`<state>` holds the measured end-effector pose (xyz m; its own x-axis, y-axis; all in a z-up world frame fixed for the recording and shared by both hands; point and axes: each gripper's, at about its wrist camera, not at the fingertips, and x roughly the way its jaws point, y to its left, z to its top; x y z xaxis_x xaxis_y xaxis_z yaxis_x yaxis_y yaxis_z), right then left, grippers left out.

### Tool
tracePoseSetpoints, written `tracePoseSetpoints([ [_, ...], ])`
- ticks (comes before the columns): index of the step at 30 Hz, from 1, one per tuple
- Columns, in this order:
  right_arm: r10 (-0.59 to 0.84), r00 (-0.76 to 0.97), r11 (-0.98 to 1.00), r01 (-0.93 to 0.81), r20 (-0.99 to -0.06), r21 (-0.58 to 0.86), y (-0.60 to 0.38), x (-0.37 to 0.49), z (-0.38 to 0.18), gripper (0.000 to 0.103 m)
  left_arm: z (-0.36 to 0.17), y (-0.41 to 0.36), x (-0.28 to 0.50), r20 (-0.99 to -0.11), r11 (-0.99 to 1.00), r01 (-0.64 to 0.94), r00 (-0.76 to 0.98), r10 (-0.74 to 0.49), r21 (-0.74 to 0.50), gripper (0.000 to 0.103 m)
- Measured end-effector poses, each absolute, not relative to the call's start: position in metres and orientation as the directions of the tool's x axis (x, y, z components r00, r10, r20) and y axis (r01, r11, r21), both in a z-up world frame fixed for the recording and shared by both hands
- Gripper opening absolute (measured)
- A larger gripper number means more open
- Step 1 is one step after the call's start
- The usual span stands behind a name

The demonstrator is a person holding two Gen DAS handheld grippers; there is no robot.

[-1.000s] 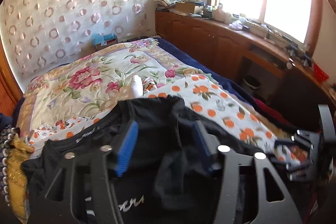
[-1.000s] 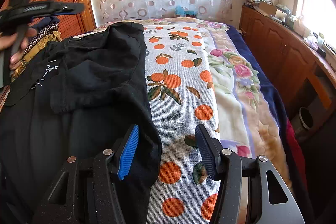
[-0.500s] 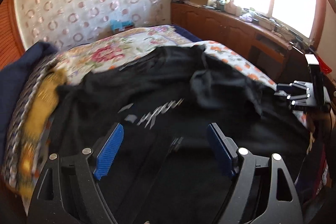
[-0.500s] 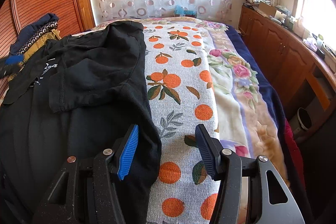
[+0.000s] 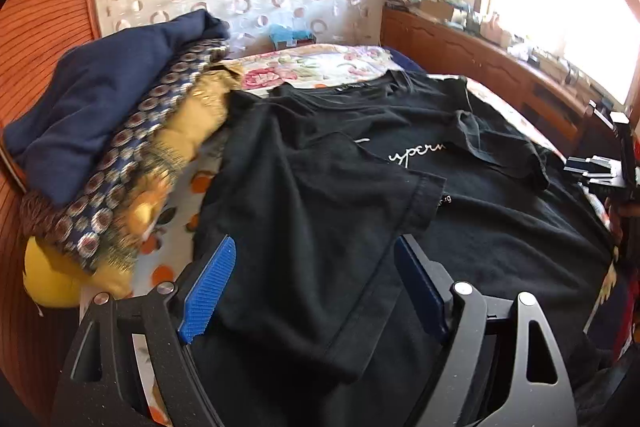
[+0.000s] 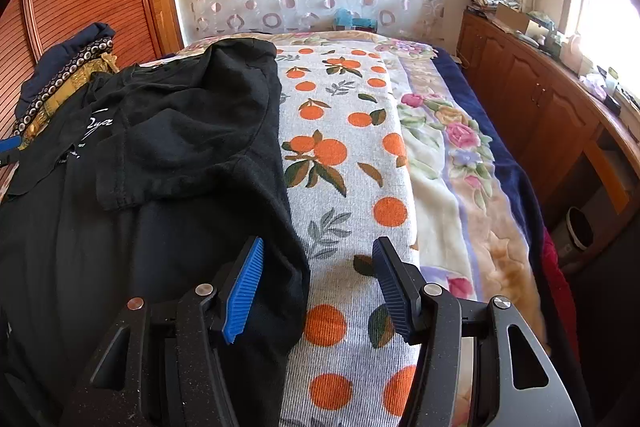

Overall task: Fold small clothes
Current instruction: 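Lay the shirt edge down with the left gripper and open it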

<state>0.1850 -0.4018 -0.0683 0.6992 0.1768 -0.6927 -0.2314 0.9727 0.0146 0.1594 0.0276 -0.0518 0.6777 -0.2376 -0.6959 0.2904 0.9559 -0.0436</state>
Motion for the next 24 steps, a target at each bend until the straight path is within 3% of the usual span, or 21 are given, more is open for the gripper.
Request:
tracePoseSetpoints([
  [12,0.224,0.714,0.951,-0.308,-0.664,-0.011,-0.385,0.216,-0.027,0.058,-0.045,0.061,0.194,-0.697,0.972,0.223,0.685,-0.213,-0.078,0.082],
  [19,0.254,0.676,0.945,-0.326,-0.691,0.029,-0.363,0.275,-0.022,0.058,-0.043,0.060,0.237,-0.718,0.973,0.208,0.662,-0.216,-0.101,0.067],
  [24,0.273,0.635,0.940,-0.337,-0.722,0.059,-0.356,0.315,-0.032,0.058,-0.048,0.055,0.257,-0.739,0.971,0.221,0.638,-0.215,-0.091,0.067],
])
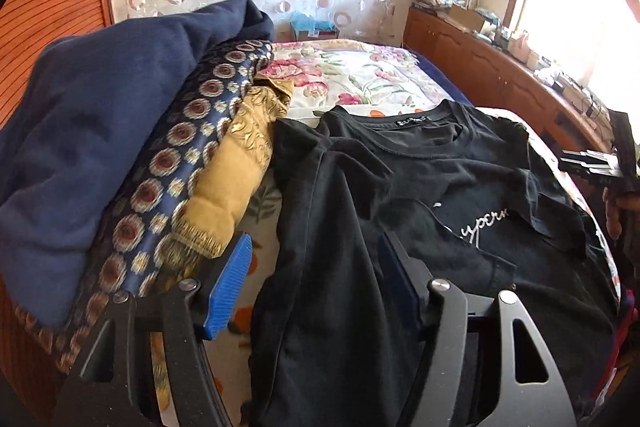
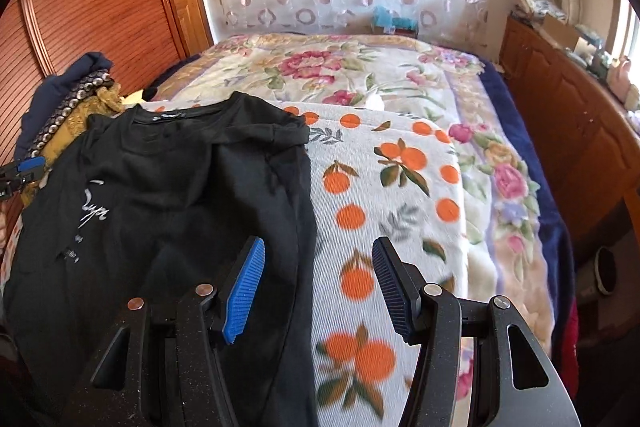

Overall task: Fold small clothes
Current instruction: 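Lay the shirt edge down with the left gripper and open it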

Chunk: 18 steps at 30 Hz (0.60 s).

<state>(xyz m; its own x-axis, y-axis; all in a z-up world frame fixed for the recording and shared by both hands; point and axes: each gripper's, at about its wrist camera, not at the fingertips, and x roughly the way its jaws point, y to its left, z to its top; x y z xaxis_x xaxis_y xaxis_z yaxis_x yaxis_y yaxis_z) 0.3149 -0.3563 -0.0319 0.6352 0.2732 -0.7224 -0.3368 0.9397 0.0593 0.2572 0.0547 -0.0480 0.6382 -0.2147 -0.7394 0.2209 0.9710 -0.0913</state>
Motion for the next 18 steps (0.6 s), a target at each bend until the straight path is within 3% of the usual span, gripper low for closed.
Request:
tracePoseSetpoints([
  [18,0.400,0.534,0.863,-0.493,-0.745,0.110,-0.320,0.424,-0.051,0.058,-0.067,0.035,0.297,-0.789,0.966,0.257,0.587,-0.183,-0.033,0.067],
])
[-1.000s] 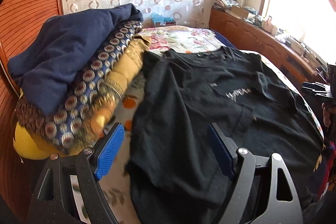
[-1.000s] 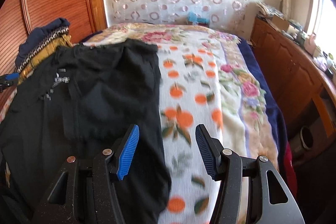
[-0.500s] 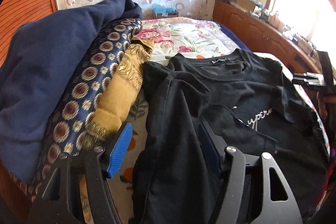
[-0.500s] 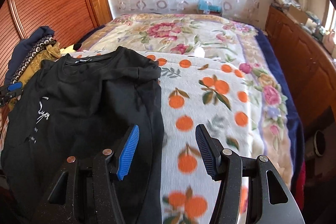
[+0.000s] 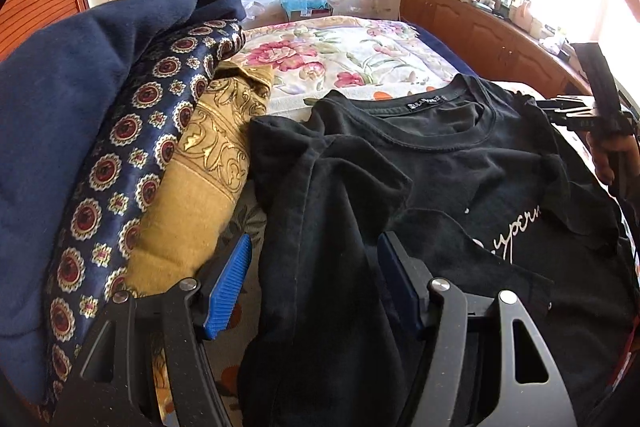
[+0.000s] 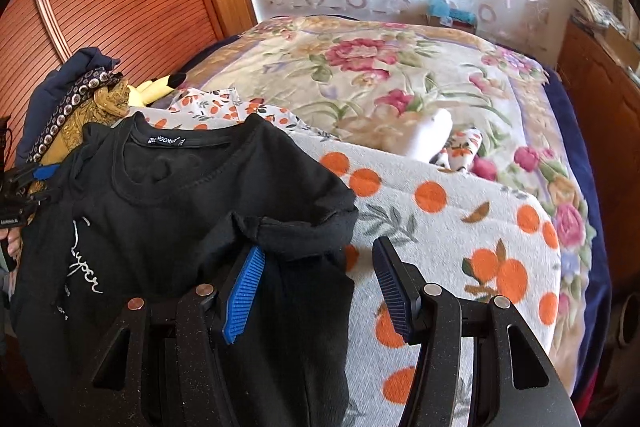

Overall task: Fold small clothes
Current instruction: 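Lay the shirt edge down with the left gripper and open it, then grasp the black T-shirt's hem with both grippers and lift it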

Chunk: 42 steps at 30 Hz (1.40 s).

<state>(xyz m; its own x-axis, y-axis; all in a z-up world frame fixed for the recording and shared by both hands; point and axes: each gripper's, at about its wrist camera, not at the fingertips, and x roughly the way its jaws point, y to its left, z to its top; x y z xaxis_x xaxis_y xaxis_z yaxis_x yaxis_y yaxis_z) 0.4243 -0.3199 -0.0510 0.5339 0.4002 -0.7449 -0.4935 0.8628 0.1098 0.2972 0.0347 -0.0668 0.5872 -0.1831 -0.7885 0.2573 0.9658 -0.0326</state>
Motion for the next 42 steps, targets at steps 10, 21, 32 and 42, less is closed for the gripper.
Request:
tracePoseSetpoints([
  [10,0.392,0.533,0.845,-0.531,-0.750,0.065,-0.308,0.415,-0.052,0.017,-0.062,0.040,0.310,-0.785,0.972,0.212,0.583,-0.208,-0.100,0.055],
  [21,0.365,0.543,0.847,-0.532,-0.756,0.027,-0.301,0.418,-0.050,0.017,-0.070,0.038,0.328,-0.807,0.984,0.169,0.574,-0.141,-0.052,0.041],
  [32,0.404,0.627,0.858,-0.512,-0.666,0.038,-0.308,0.386,-0.030,0.009,-0.047,0.037,0.298,-0.755,0.982,0.185,0.640,-0.140,-0.025,0.007],
  [42,0.446,0.680,0.851,-0.524,-0.582,0.041,-0.317,0.285,-0.003,0.009,-0.007,0.049,0.200,-0.659,0.965,0.251,0.712,-0.241,-0.081,0.007],
])
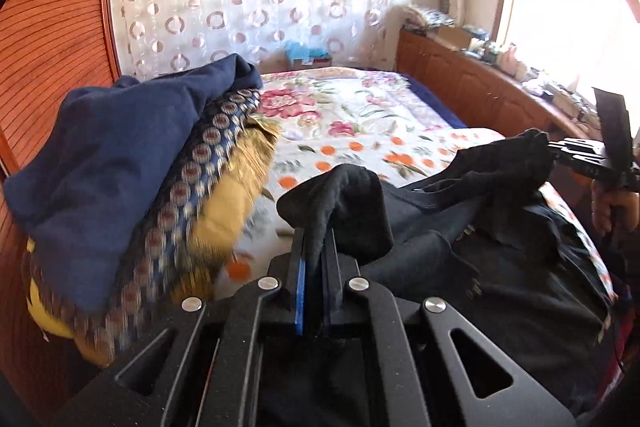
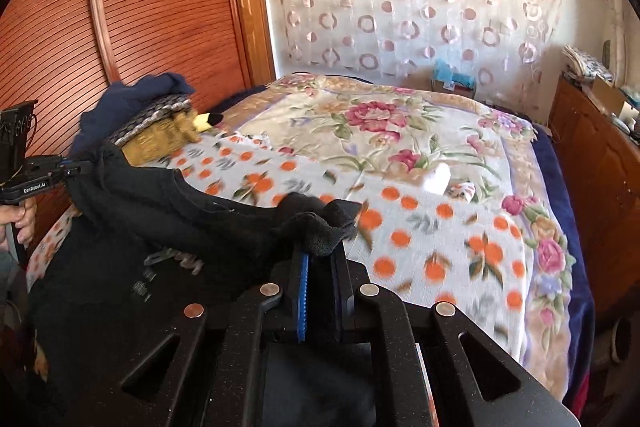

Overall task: Fold small clothes
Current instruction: 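Grasp the black T-shirt's hem with both grippers and lift it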

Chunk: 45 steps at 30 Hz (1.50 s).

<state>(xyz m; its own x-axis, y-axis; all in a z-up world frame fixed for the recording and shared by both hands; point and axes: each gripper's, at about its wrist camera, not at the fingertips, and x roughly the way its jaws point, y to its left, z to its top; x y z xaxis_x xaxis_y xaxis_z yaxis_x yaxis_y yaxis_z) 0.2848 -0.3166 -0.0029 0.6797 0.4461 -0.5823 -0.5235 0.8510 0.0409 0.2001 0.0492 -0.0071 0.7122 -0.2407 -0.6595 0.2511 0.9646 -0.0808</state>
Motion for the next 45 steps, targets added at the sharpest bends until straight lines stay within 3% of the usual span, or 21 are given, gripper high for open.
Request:
tracePoseSetpoints([
  [13,0.481,0.669,0.844,-0.528,-0.567,0.092,-0.367,0.115,-0.015,0.009,-0.026,0.042,0.058,-0.615,0.950,0.266,0.725,-0.308,-0.162,0.007],
  [20,0.453,0.590,0.835,-0.543,-0.668,0.086,-0.383,0.048,-0.044,0.008,-0.063,0.036,0.021,-0.683,0.948,0.251,0.659,-0.315,-0.195,0.007],
  [30,0.458,0.544,0.820,-0.563,-0.703,0.099,-0.395,0.007,-0.043,0.006,-0.038,0.055,-0.011,-0.684,0.964,0.244,0.686,-0.247,-0.103,0.006],
  [45,0.449,0.529,0.827,-0.551,-0.720,0.111,-0.398,0.011,-0.040,0.006,-0.036,0.058,-0.030,-0.674,0.968,0.238,0.702,-0.231,-0.085,0.006],
])
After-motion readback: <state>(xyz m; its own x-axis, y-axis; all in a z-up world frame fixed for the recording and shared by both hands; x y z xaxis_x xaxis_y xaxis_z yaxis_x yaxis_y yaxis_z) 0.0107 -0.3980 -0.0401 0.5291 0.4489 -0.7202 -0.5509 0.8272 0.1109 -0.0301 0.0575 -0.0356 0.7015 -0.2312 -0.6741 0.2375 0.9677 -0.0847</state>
